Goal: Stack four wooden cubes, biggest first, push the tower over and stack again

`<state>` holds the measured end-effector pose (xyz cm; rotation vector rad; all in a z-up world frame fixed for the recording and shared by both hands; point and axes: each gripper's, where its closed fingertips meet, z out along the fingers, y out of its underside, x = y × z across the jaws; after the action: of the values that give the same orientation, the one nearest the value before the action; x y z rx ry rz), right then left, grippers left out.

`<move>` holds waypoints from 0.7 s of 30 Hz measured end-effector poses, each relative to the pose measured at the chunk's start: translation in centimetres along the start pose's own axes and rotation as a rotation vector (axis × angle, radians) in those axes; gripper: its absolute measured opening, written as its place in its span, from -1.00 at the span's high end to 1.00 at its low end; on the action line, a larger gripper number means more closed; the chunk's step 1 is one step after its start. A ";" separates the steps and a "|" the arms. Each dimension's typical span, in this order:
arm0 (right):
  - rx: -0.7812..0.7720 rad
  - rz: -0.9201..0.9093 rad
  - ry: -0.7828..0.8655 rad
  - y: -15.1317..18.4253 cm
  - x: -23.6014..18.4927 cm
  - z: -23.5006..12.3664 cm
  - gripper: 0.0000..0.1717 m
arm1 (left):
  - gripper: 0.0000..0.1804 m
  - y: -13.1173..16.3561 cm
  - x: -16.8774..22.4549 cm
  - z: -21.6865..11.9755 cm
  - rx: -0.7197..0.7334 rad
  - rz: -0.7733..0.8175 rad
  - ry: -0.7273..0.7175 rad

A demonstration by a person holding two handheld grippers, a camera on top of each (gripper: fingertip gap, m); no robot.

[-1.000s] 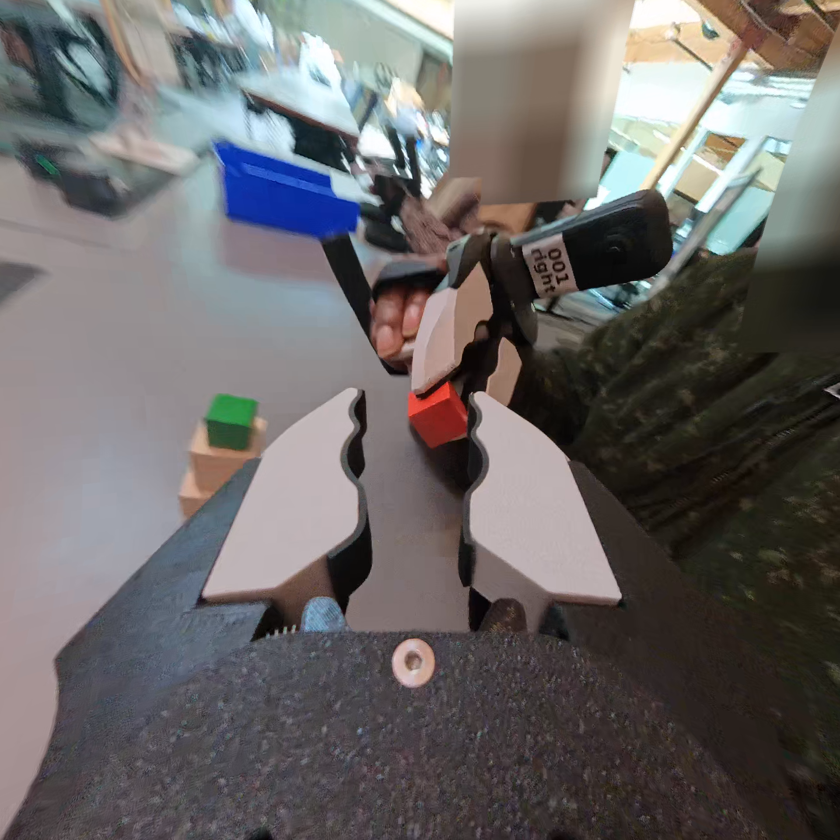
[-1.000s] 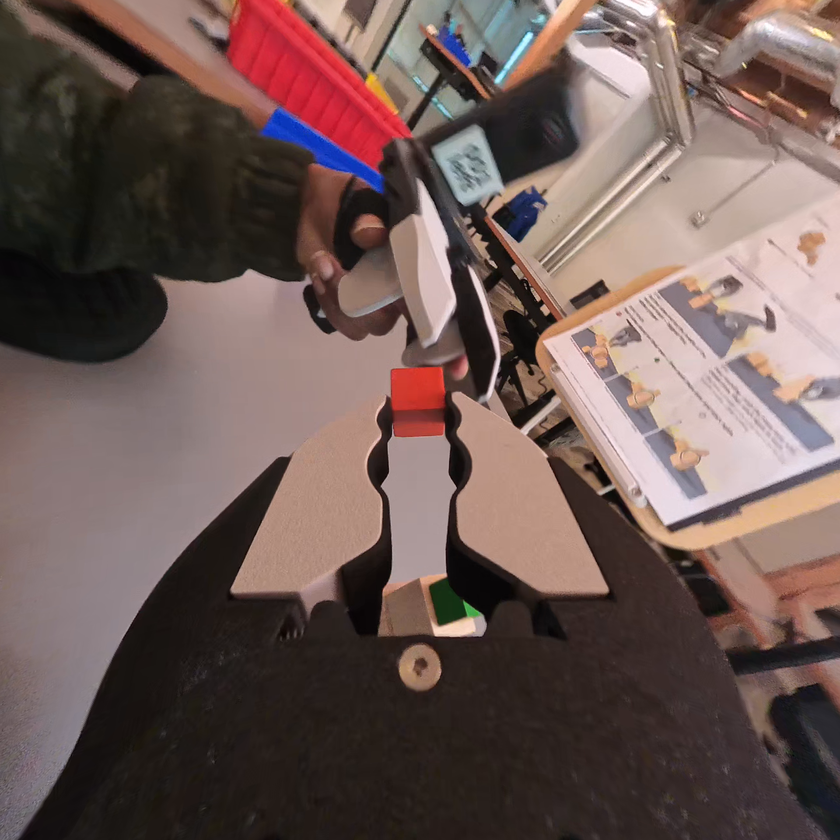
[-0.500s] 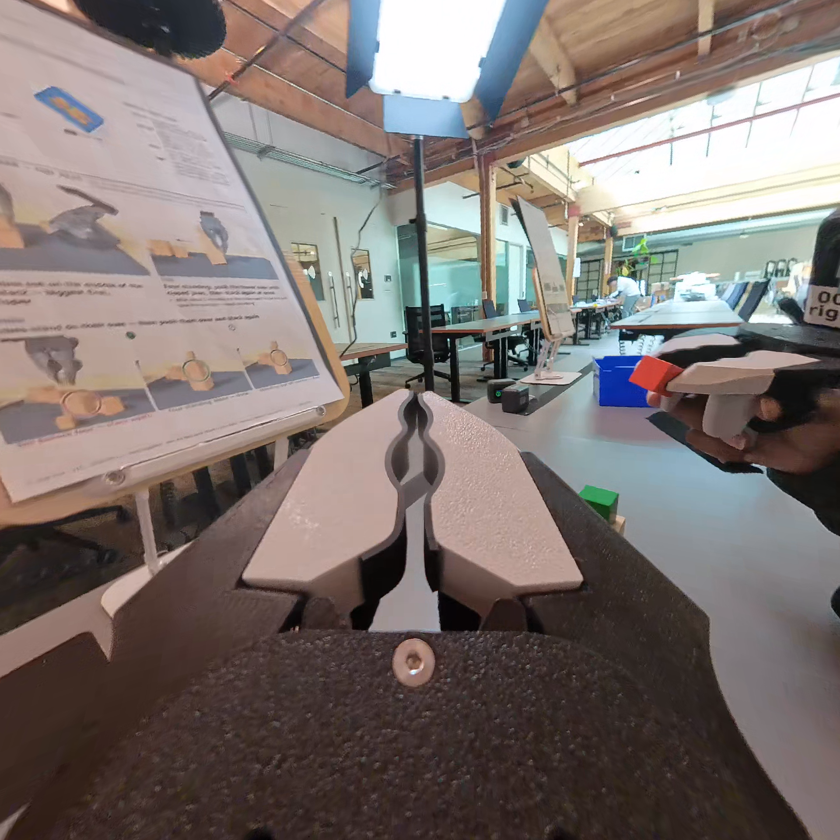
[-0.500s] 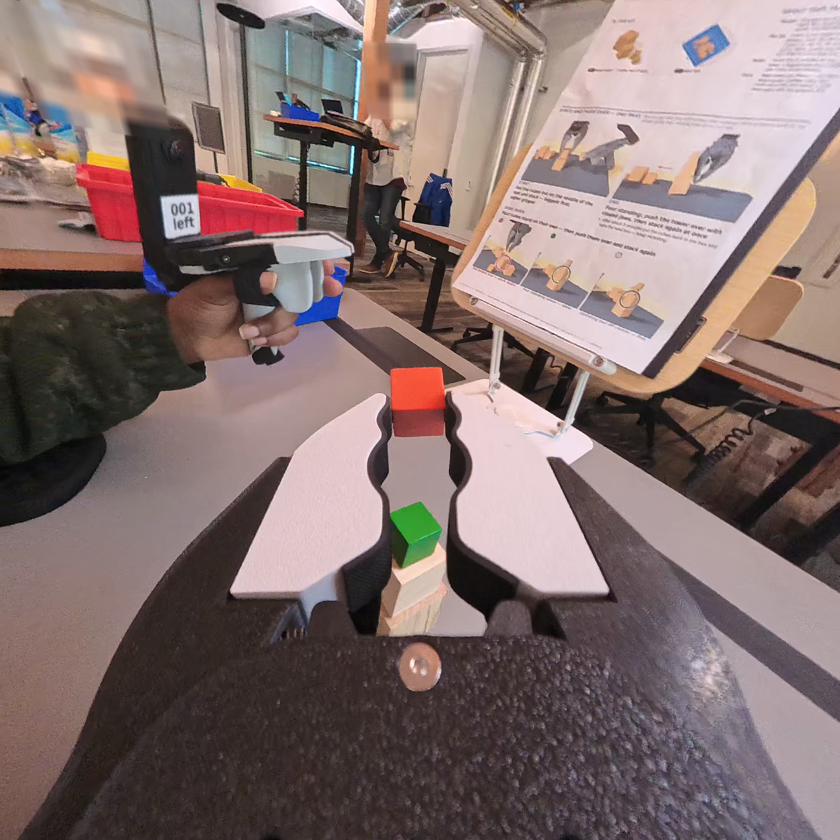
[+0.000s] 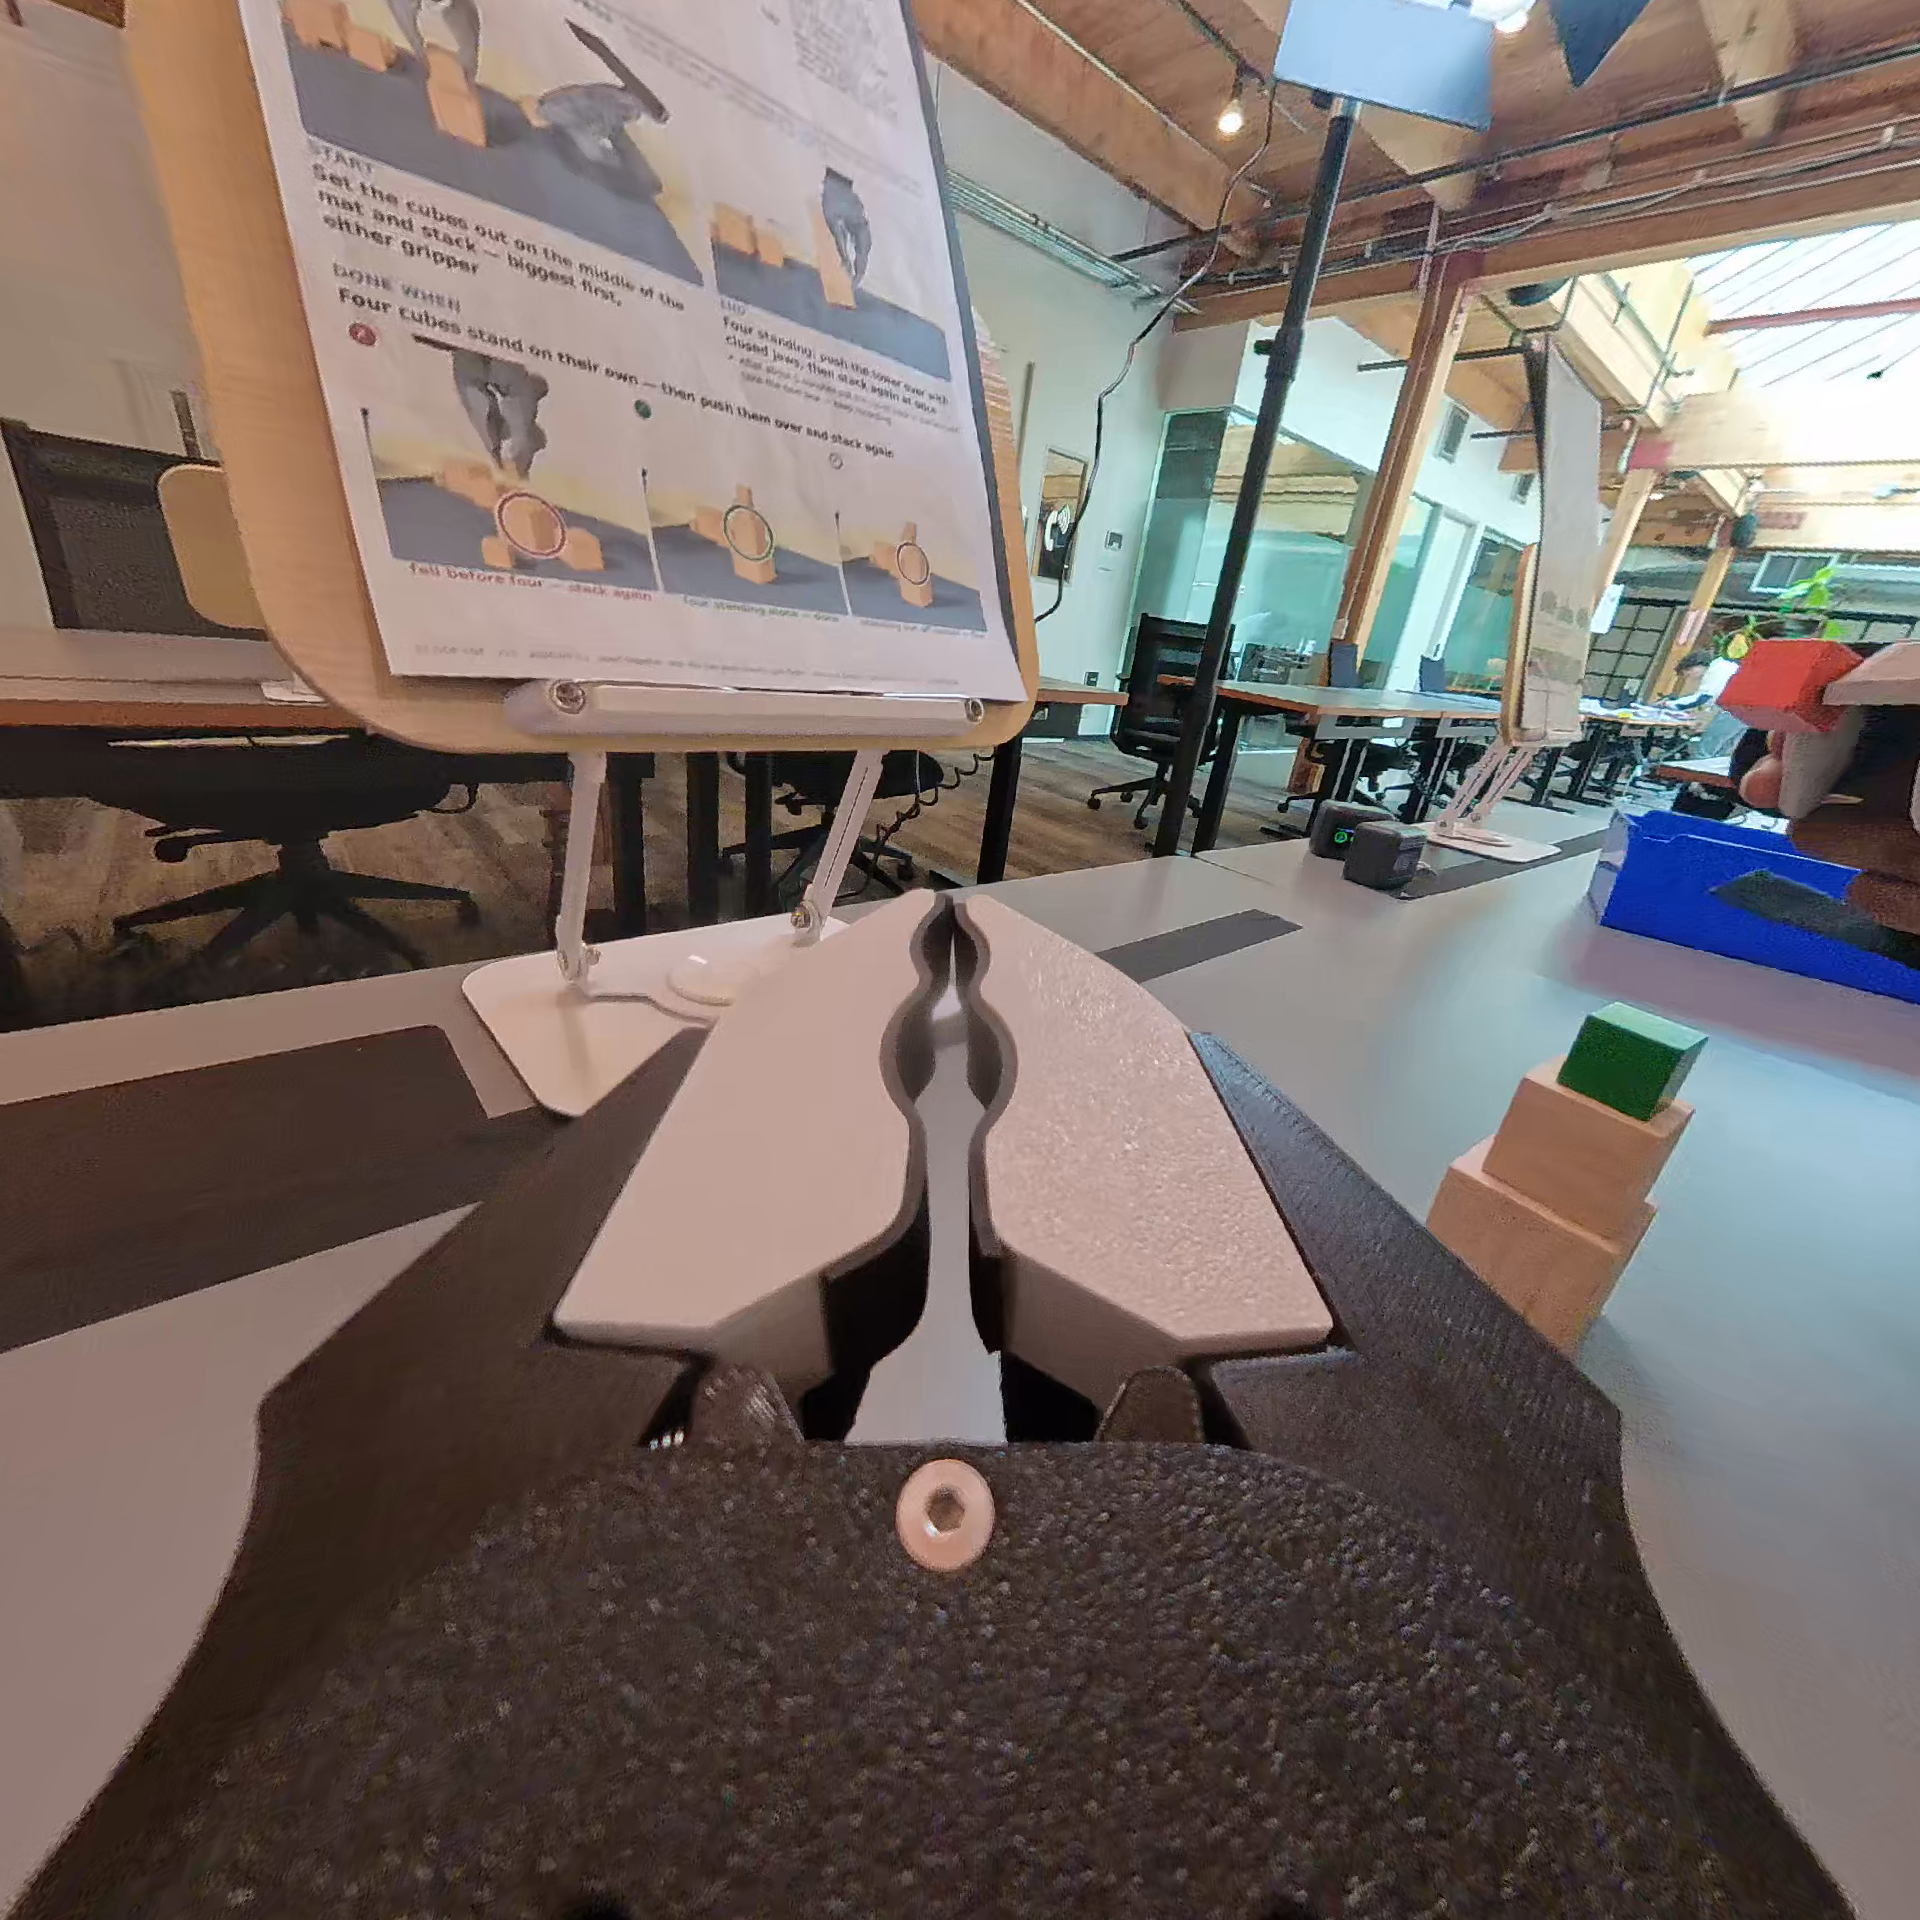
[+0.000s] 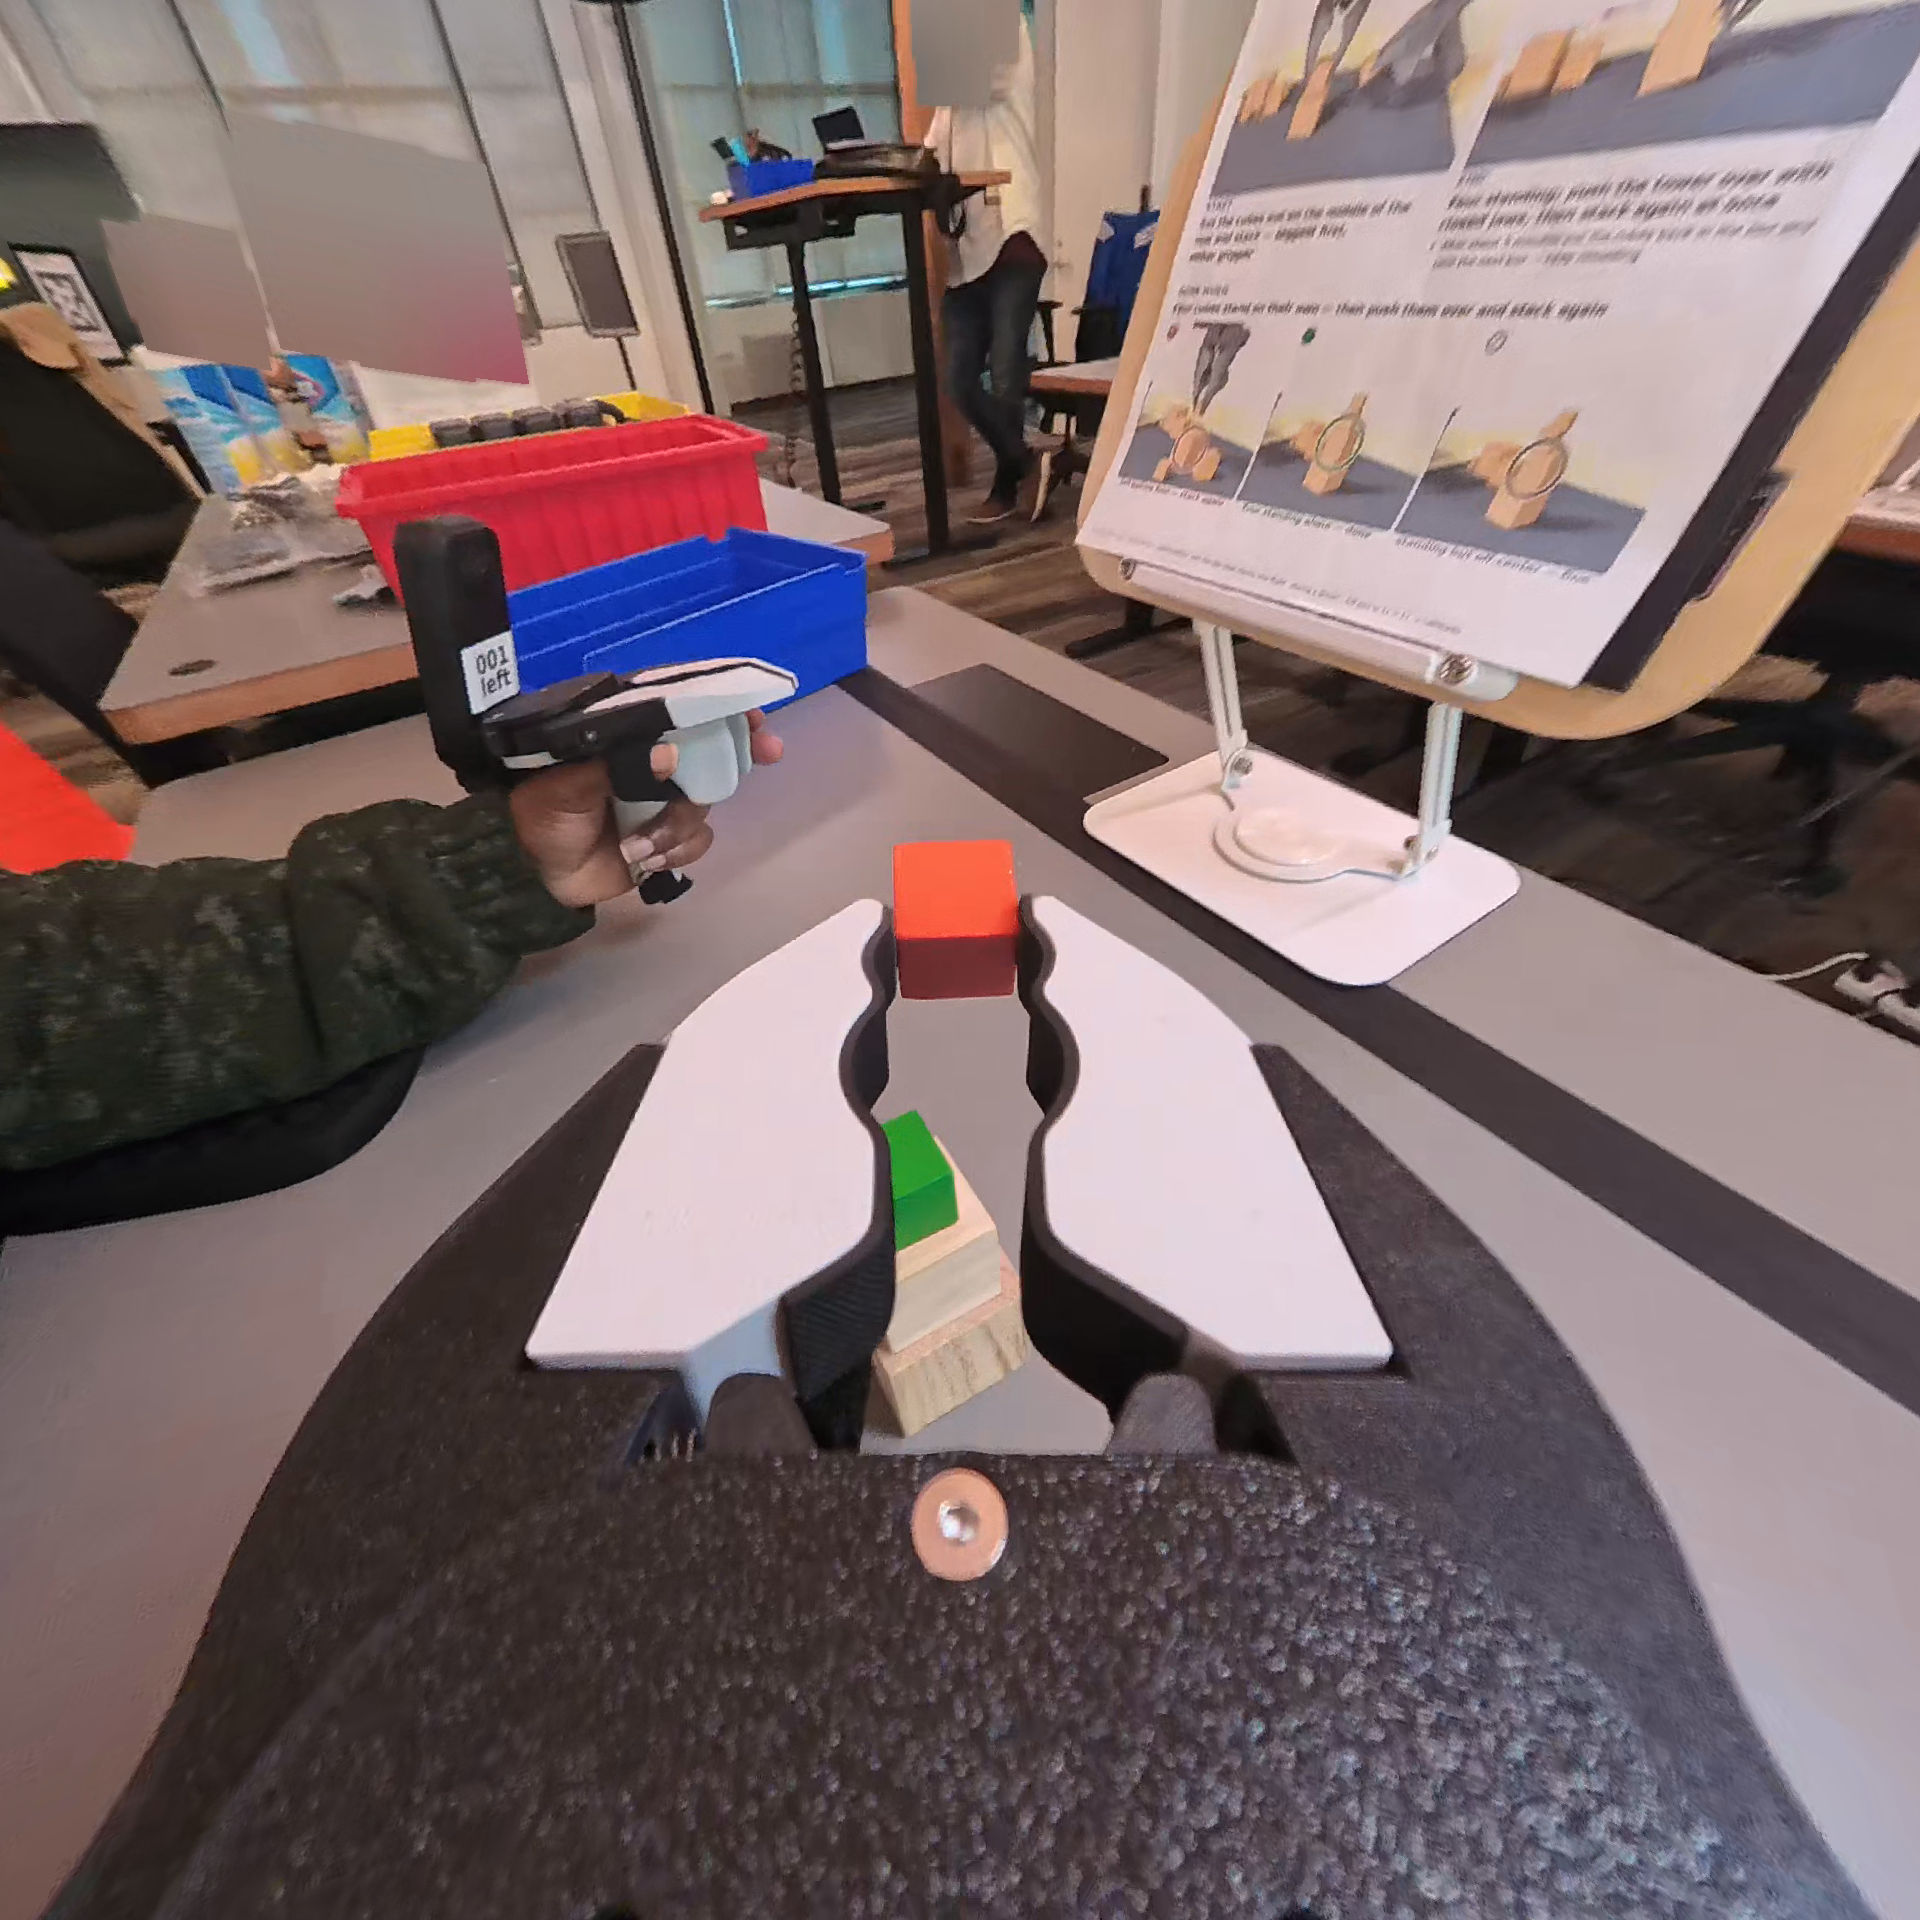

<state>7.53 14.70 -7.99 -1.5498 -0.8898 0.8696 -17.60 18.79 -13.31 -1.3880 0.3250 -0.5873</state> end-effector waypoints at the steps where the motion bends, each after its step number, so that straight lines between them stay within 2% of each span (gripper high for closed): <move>1: -0.011 0.005 -0.013 0.6 -0.2 0.4 0.74 | 1.00 0.2 -0.1 0.0 -0.004 0.002 -0.001; 9: -0.170 -0.020 -0.161 4.8 -2.5 2.5 0.74 | 1.00 0.5 -0.9 -0.2 -0.014 0.026 -0.030; 14: -0.253 -0.095 -0.221 7.1 -2.8 3.0 0.74 | 1.00 0.3 -1.3 -0.4 -0.009 0.031 -0.041; 21: -0.292 -0.116 -0.262 8.5 -2.4 3.2 0.74 | 1.00 0.6 -1.4 -0.4 -0.020 0.029 -0.037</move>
<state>4.38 12.88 -16.63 -1.6351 -1.3310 0.9009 -18.86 19.32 -14.16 -1.4100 0.3214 -0.5350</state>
